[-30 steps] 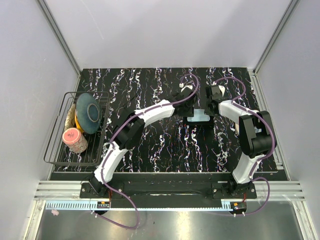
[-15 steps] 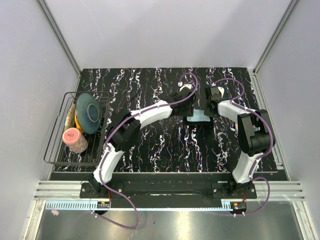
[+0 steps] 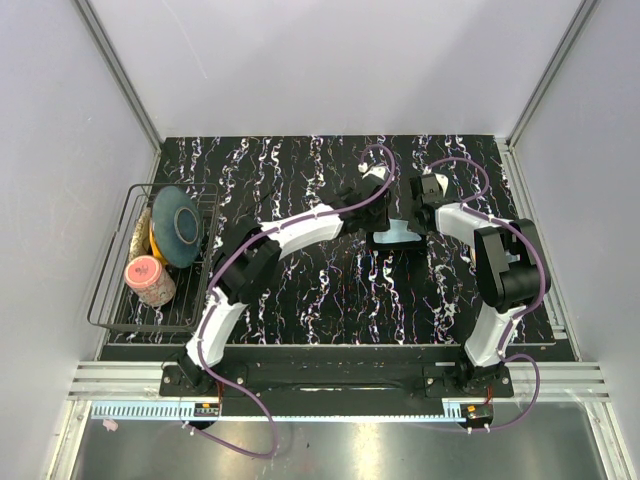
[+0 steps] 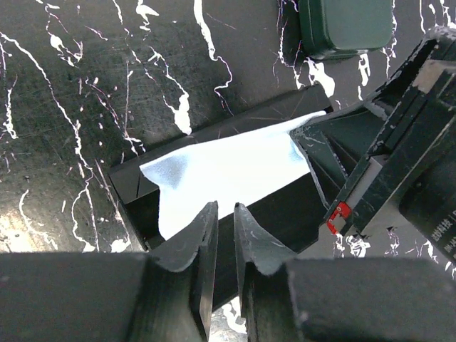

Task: Organize the sunglasses
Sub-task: Place the folded cleaning cloth in the sunglasses case.

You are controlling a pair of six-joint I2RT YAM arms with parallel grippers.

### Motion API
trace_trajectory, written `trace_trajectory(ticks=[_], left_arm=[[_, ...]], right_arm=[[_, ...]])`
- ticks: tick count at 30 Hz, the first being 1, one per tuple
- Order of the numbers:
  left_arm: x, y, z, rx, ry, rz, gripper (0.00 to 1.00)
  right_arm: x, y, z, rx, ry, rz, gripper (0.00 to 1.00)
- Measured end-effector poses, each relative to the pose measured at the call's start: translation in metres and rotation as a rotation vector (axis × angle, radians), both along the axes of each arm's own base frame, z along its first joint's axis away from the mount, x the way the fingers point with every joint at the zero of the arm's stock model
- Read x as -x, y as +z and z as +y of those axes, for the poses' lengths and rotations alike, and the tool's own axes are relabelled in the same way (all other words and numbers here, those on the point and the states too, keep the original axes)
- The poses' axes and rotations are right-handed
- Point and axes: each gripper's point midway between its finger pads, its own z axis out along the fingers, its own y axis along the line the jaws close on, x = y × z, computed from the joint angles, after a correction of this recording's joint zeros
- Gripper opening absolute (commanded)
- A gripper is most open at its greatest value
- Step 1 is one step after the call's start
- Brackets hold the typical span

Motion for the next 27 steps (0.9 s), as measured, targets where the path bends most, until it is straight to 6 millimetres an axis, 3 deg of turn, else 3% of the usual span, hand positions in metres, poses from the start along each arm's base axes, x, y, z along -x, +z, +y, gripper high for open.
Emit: trace_trajectory(ticks=[11,27], left_arm=[[0.000,-0.035,0.006,-0.052,0.029,0.043,0.18],[0.001,-0.046,0.012,-0.088,0.046,0.055,0.25]], right_arm=[[-0.001,-0.001,0.000,-0.003,0.000,-0.011,0.00],[-0.001,-0.001,0.000,0.001,0.000,-0.011,0.00]])
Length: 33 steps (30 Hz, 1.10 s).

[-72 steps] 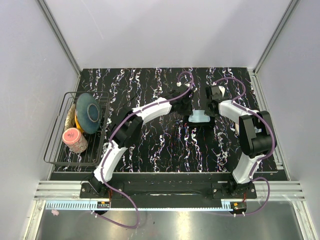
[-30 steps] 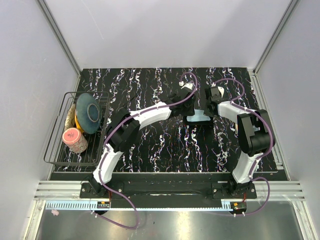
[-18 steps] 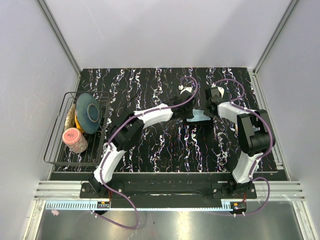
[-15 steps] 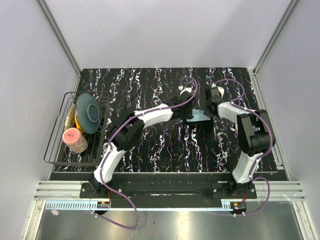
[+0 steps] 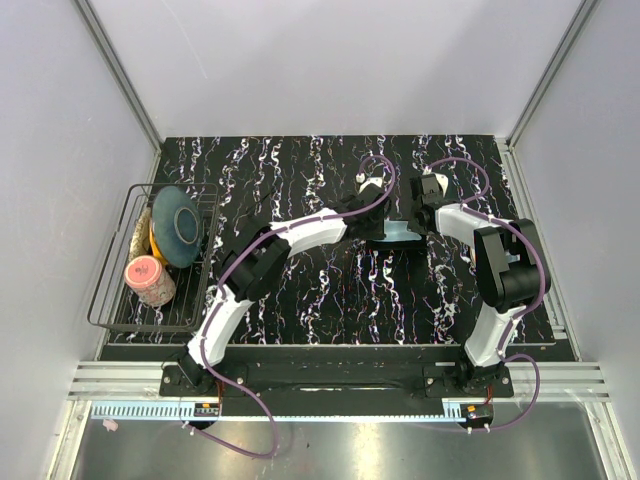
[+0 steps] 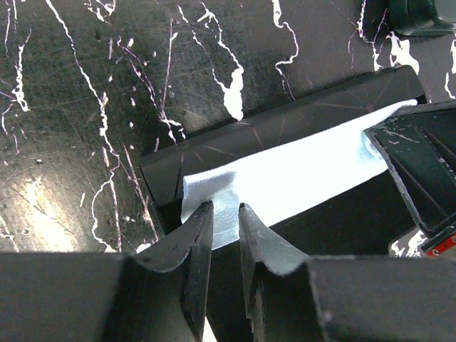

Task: Organize the sunglasses
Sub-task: Place the folded cleaning cloth in the sunglasses case.

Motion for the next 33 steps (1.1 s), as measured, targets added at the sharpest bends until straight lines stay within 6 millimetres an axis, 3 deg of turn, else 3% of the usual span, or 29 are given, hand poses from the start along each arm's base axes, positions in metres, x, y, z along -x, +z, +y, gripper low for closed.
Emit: trace_trajectory(ticks=[8,11,14,19,25,30,33], left_arm=[[0.001,-0.008,0.001,-0.010,0.001,0.009,0.26],[0.001,-0.008,0.001,-0.008,0.002,0.010,0.26],[0.001,-0.008,0.000,-0.007,0.004,0.010,0.26],[0.001,-0.008,0.000,-0.005,0.008,0.013,0.26],[0.000,-0.007,0.000,-0.004,0.008,0.013,0.29],[0.000,-0.006,-0.002,0.001,0.007,0.011,0.38],[-0.001,-0.005,-0.002,0.004,0.004,0.008,0.42]], right_arm=[[0.000,0.002,0.000,0.001,-0.001,-0.004,0.01],[-0.002,0.006,0.000,-0.003,-0.001,-0.020,0.07],[-0.004,0.012,0.001,-0.008,-0.002,-0.043,0.22],[-0.005,0.015,0.000,-0.005,-0.003,-0.056,0.34],[-0.003,0.031,-0.001,-0.014,-0.003,-0.092,0.35],[-0.003,0.052,0.001,-0.038,0.002,-0.141,0.27],[-0.002,0.053,0.006,-0.064,0.012,-0.140,0.25]])
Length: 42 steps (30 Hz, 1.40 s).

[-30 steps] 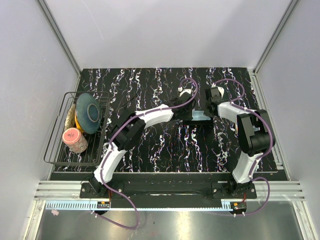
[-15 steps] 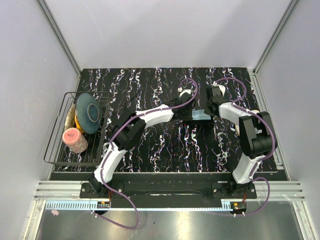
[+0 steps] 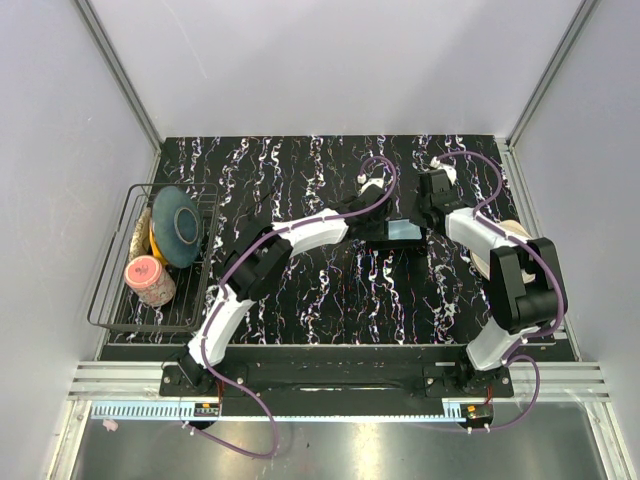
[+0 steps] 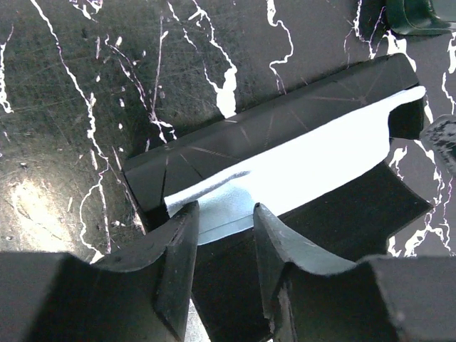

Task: Organize the sunglasses
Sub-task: Place the folded cleaning cloth in the sunglasses case, then smooth out the folded cleaning cloth near the sunglasses case.

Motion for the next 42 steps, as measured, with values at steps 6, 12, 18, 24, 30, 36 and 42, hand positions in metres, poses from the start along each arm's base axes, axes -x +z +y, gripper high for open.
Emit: trace_trajectory(ticks=[6,12,18,24,30,36,42], left_arm=[[-0.001,0.003,-0.003,0.012,-0.007,-0.011,0.44],[-0.006,0.023,-0.009,0.058,-0.008,-0.053,0.42],[-0.012,0.041,-0.015,0.101,-0.008,-0.099,0.33],[-0.012,0.040,-0.015,0.100,-0.009,-0.097,0.30],[-0.006,0.031,-0.010,0.084,0.004,-0.053,0.29],[0.005,0.010,-0.002,0.058,0.008,-0.004,0.31],[0.009,0.000,0.004,0.037,0.014,0.012,0.32]], right_arm=[[0.007,-0.009,0.009,-0.069,-0.003,0.028,0.20],[0.009,-0.024,0.024,-0.163,-0.006,0.054,0.09],[0.008,-0.041,0.034,-0.227,-0.020,0.083,0.02],[0.009,-0.055,0.037,-0.253,-0.038,0.108,0.00],[0.009,-0.059,0.037,-0.262,-0.059,0.114,0.01],[0.009,-0.060,0.037,-0.268,-0.067,0.112,0.00],[0.008,-0.060,0.037,-0.275,-0.075,0.108,0.00]])
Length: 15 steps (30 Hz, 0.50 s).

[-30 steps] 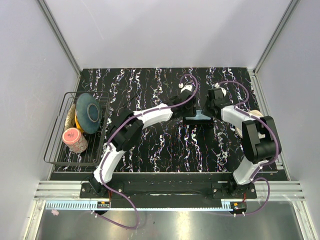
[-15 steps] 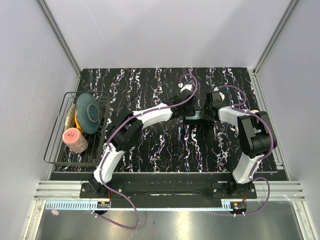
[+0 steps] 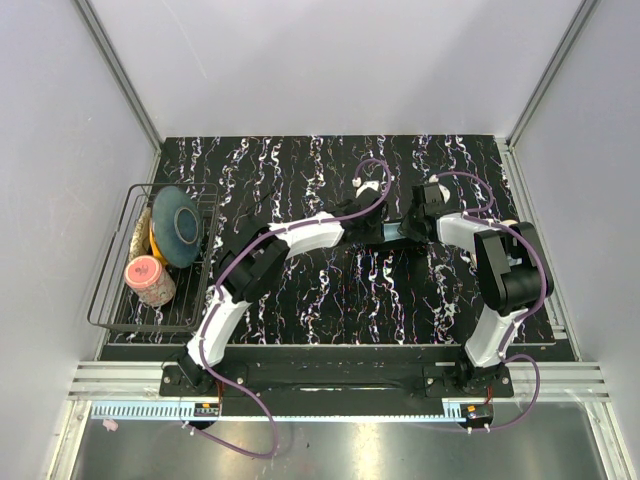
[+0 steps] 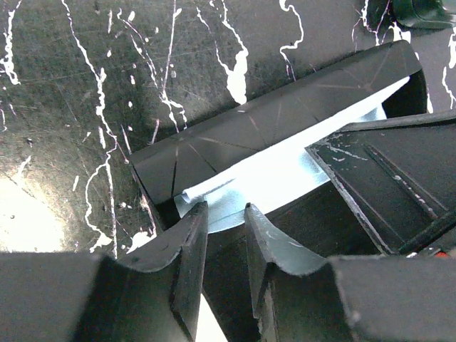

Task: Organize the sunglasses
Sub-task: Smooth out the folded cleaning cloth near the sunglasses case.

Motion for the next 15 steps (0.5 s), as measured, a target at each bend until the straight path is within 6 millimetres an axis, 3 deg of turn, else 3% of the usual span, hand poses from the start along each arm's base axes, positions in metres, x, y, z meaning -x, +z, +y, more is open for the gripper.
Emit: trace_trajectory(ticks=[7,15], left_arm=[[-0.002,-0.002,0.002,-0.010,0.021,0.006,0.31],[-0.002,-0.002,0.002,-0.010,0.031,0.010,0.31]], right_arm=[[-0.001,-0.001,-0.004,0.000,-0.022,0.000,0.01],[-0.010,-0.001,-0.043,0.033,-0.139,-0.008,0.02]])
